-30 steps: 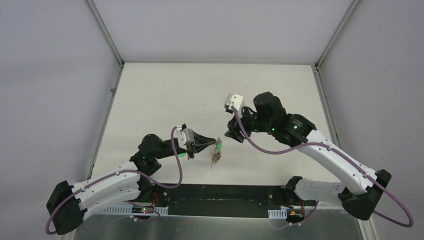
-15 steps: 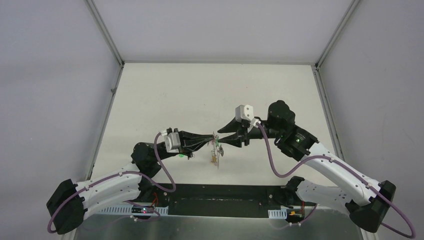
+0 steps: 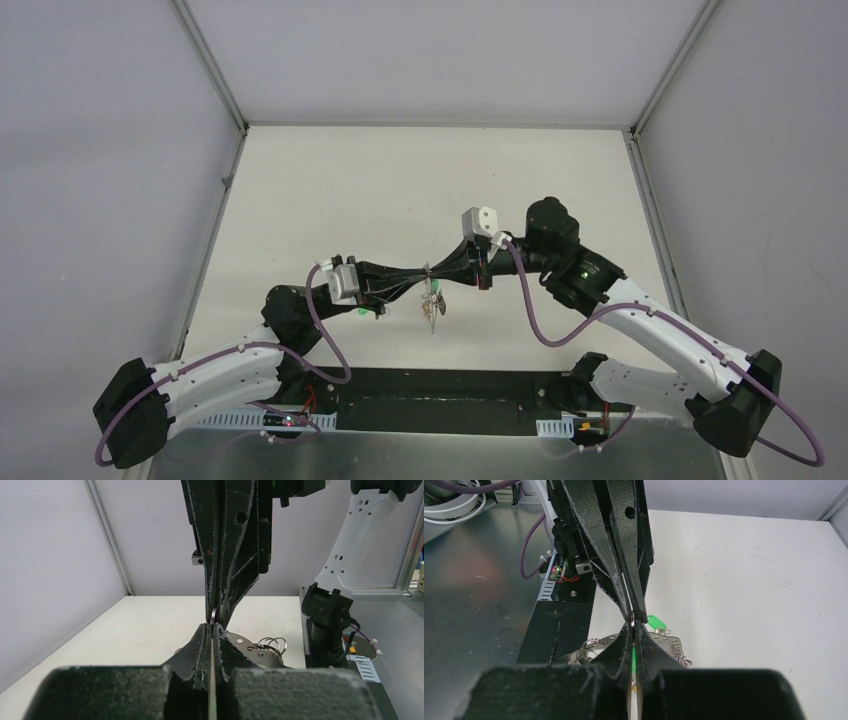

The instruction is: Put the keys on the keyring

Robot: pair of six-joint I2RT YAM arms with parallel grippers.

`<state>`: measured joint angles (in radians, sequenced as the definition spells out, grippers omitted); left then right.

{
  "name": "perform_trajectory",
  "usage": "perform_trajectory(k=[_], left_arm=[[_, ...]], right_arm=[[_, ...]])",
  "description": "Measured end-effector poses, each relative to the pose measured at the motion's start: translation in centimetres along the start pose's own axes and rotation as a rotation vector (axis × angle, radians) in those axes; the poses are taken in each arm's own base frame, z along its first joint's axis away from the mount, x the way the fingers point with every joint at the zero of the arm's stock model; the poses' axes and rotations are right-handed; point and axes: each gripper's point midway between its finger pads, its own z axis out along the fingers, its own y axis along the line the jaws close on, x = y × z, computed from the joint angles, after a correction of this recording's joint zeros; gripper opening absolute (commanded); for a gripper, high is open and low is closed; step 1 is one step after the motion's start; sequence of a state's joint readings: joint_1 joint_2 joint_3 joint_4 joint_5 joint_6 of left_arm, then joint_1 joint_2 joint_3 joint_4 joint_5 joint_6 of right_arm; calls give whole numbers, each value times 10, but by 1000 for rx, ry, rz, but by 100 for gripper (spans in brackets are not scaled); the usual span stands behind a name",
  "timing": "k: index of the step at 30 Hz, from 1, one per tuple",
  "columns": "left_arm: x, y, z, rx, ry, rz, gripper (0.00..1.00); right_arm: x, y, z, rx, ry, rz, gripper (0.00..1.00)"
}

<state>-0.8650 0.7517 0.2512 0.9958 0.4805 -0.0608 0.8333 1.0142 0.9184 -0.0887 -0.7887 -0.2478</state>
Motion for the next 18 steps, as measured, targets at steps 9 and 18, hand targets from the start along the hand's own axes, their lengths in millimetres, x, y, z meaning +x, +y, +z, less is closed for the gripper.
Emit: perform_trajectory(k=[9,18], left_arm=[[6,1,-4,-15,87,-17,39],[22,3,-1,10,254,-14,38]], right_arm=[[10,-5,-3,18,139,96,0],[21,-12,-5,38,446,183,0]])
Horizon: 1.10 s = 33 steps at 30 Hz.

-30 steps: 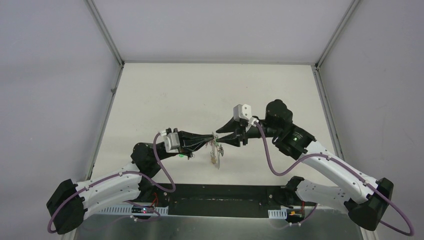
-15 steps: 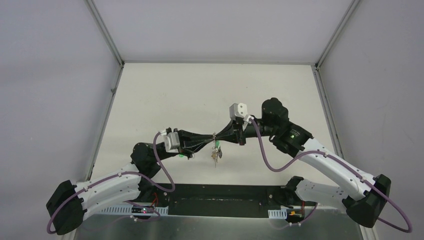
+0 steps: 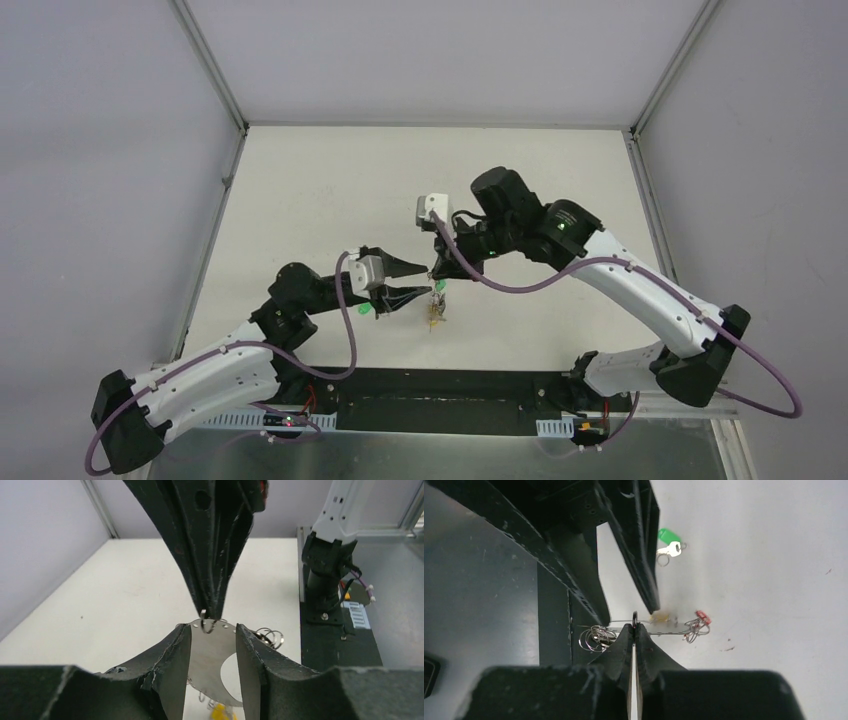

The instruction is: Put the keys on the keyring

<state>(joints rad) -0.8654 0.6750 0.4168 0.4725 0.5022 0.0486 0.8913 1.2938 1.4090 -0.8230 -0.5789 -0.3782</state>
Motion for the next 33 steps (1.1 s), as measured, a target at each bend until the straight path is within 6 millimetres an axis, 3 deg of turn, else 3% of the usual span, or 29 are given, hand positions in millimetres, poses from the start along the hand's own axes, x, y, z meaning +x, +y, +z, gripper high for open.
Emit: perform_trajectory(k=[8,19,25,30,33], left_arm=[[40,-3,5,56,177,-25,30],[42,-16,11,156,196,-29,27],[33,-20,18,184,150,-35,19],[37,-20,21,189,153,-49,9],[41,-21,23,194,160,-47,14]], right_arm=[[34,9,4,-12,253,41,0],[41,11,0,-5,345,50,0],[44,11,2,-8,359,56,0],[48,12,0,-8,376,65,0],[49,13,-1,-9,382,70,0]])
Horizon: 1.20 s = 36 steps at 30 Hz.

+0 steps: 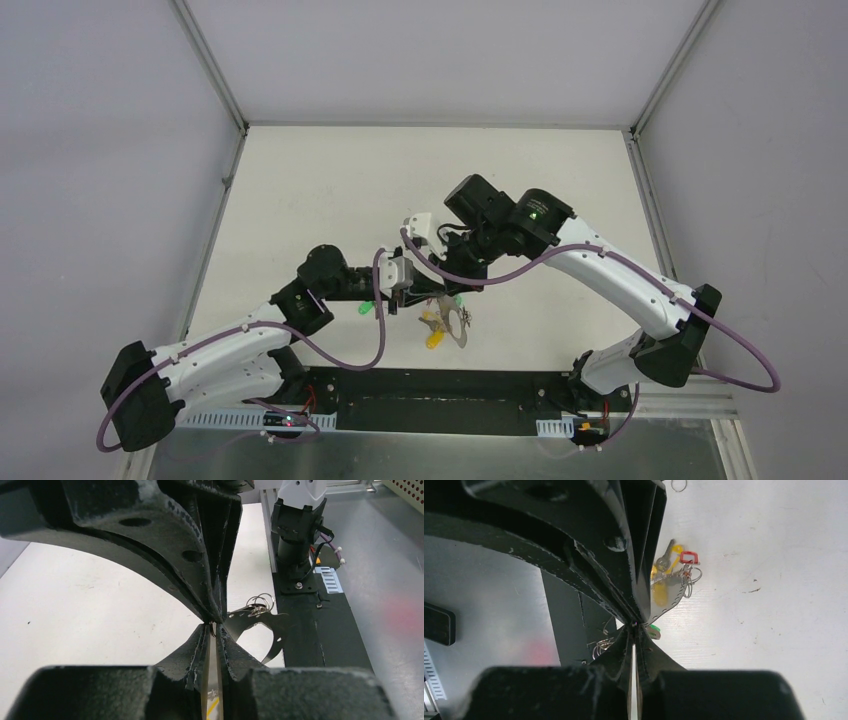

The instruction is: Put the keys on the keyring

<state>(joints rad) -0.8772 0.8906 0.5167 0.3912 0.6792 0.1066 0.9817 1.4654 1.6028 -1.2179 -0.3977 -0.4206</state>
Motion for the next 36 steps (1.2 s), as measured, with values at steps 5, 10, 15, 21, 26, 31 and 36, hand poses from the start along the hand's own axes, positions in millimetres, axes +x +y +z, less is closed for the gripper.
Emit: perform_trajectory(k=[5,10,15,21,26,31,36], left_arm=[[5,-3,2,12,14,3,21],[9,-3,4,7,29,-1,6],[9,-1,5,0,28,7,0],[10,3,2,-47,2,-7,0],[14,0,-9,-96,-63,-7,0],[-1,0,-13,-119,-166,33,0],[-26,-1,-19,-125,-292,104,0]], right_arm=[[0,0,0,0,-1,1,0],[-2,0,0,-1,-7,0,0],[-1,2,0,-9,-3,6,0],[-6,0,1,13,-50,9,57],[-9,-6,-7,61,-208,3,64],[-20,-14,-39,93,-482,16,60],[-40,0,-54,38,-654,-62,46]])
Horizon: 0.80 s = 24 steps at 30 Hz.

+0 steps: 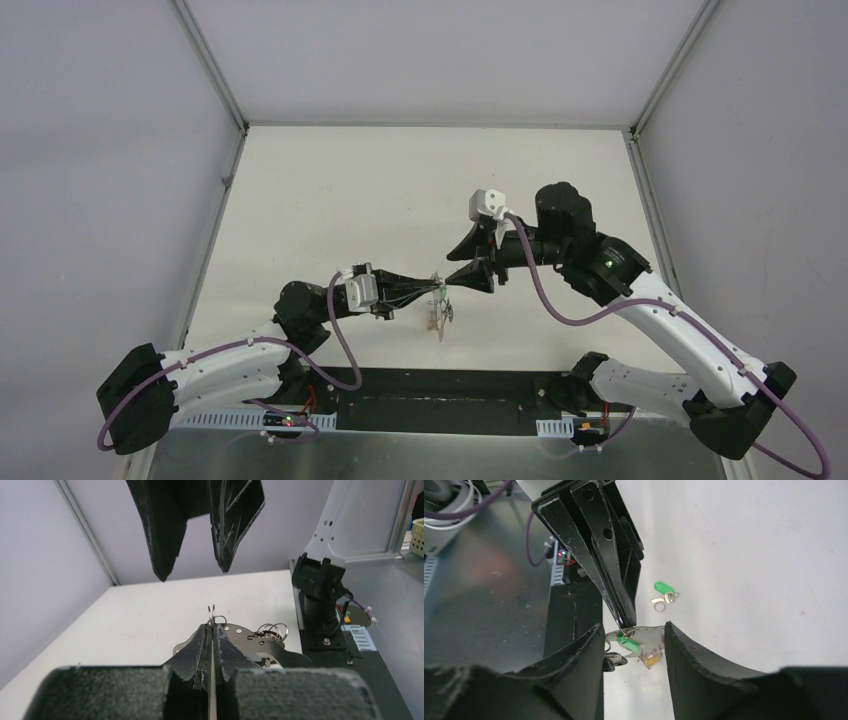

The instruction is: Put the keys on the keyring

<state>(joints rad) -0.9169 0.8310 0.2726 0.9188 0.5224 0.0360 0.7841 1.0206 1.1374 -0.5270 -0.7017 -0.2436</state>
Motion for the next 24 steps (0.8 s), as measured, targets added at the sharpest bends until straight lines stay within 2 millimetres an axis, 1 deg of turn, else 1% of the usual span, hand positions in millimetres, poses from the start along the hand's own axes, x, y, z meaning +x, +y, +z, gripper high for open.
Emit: perform_trajectory(k=[4,7,9,15,19,22,24], left_arm=[[-20,0,2,4,-90,46,0],[-31,0,3,10,-135,69,0],[-37,-1,3,13,-158,81,0],[-48,-3,3,22,-198,103,0],[-49,-4,2,30,-202,105,0],[-49,-4,2,31,-203,103,0],[-49,-4,2,31,-204,101,0]], right_arm=[[-6,6,7,-64,-63,-8,39],[-5,10,11,-102,-96,-10,30],[-4,12,13,-122,-112,-11,29],[-18,20,12,-169,-177,-45,27],[-26,25,10,-194,-216,-72,18],[-28,28,10,-216,-230,-77,18],[-29,30,10,-225,-235,-78,21]])
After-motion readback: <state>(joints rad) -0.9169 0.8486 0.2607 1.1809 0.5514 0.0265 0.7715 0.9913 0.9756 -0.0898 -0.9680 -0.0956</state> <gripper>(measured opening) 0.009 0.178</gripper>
